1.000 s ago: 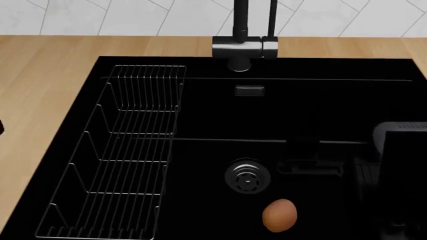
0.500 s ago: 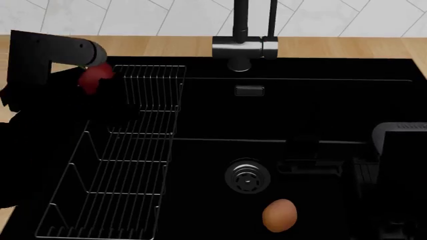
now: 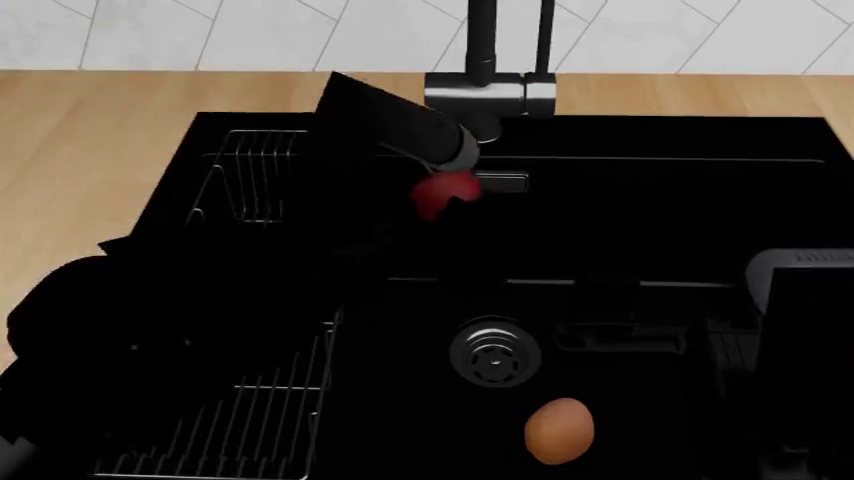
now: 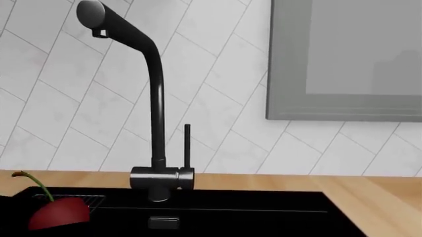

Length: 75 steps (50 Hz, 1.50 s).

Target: Pick the cherry from the counter and place it in the sink

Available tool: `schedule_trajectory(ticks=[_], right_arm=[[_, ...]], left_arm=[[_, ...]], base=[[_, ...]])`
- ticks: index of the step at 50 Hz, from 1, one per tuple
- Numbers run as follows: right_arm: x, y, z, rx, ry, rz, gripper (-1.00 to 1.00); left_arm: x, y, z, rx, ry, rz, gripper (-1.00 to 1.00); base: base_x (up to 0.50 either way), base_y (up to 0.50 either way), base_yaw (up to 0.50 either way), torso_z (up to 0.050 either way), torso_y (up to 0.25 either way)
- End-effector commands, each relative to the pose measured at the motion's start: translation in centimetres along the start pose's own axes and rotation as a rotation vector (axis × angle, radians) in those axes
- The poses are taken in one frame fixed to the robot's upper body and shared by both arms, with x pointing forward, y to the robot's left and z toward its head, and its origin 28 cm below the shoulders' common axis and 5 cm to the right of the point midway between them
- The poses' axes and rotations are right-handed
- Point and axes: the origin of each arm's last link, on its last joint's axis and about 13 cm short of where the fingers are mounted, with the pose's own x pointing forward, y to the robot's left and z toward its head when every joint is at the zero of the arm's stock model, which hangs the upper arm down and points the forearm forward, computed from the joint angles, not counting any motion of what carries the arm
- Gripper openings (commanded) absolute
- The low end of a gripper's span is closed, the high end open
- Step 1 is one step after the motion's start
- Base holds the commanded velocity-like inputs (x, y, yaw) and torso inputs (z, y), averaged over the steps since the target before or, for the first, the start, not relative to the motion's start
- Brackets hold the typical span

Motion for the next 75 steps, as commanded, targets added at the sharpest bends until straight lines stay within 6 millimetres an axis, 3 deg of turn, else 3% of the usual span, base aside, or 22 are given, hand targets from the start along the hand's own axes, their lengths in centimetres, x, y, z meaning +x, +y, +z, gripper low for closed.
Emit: schedule_trajectory(ticks=[1, 10, 23, 40, 55, 56, 75], right_arm=[[-0.1, -0.1, -0.2, 0.004, 0.003, 0.002, 1.0], [0.0, 0.0, -0.1, -0.001, 0.001, 0.008, 1.0], [-0.2, -0.1, 0.1, -0.004, -0.004, 0.005, 1.0], [-0.1, -0.1, 0.0, -0.002, -0.002, 0.004, 1.0], [-0.3, -0.2, -0.2, 0.003, -0.001, 0.0, 1.0], [-0.3, -0.2, -0.2, 0.003, -0.001, 0.0, 1.0], [-0.3, -0.2, -0.3, 0.007, -0.002, 0.002, 1.0]], left_arm=[[2.5, -0.8, 0.1, 0.081, 0.067, -0.035, -1.0], [2.5, 0.0, 0.0, 0.146, 0.15, -0.044, -1.0], [2.0, 0.1, -2.3, 0.306, 0.325, -0.099, -1.0], [1.8, -1.3, -2.5, 0.245, 0.33, -0.252, -1.0], [1.8, -1.7, -2.5, 0.229, 0.33, -0.279, -1.0], [1.8, -1.7, -2.6, 0.248, 0.331, -0.283, 1.0], [1.8, -1.7, -2.4, 0.273, 0.332, -0.3, 1.0]], base=[[0.0, 0.0, 0.0, 0.0, 0.0], [0.0, 0.0, 0.0, 0.0, 0.0], [0.0, 0.0, 0.0, 0.0, 0.0], [0.0, 0.0, 0.0, 0.0, 0.0], [0.0, 0.0, 0.0, 0.0, 0.0], [0.0, 0.0, 0.0, 0.0, 0.0], [0.0, 0.0, 0.0, 0.0, 0.0]])
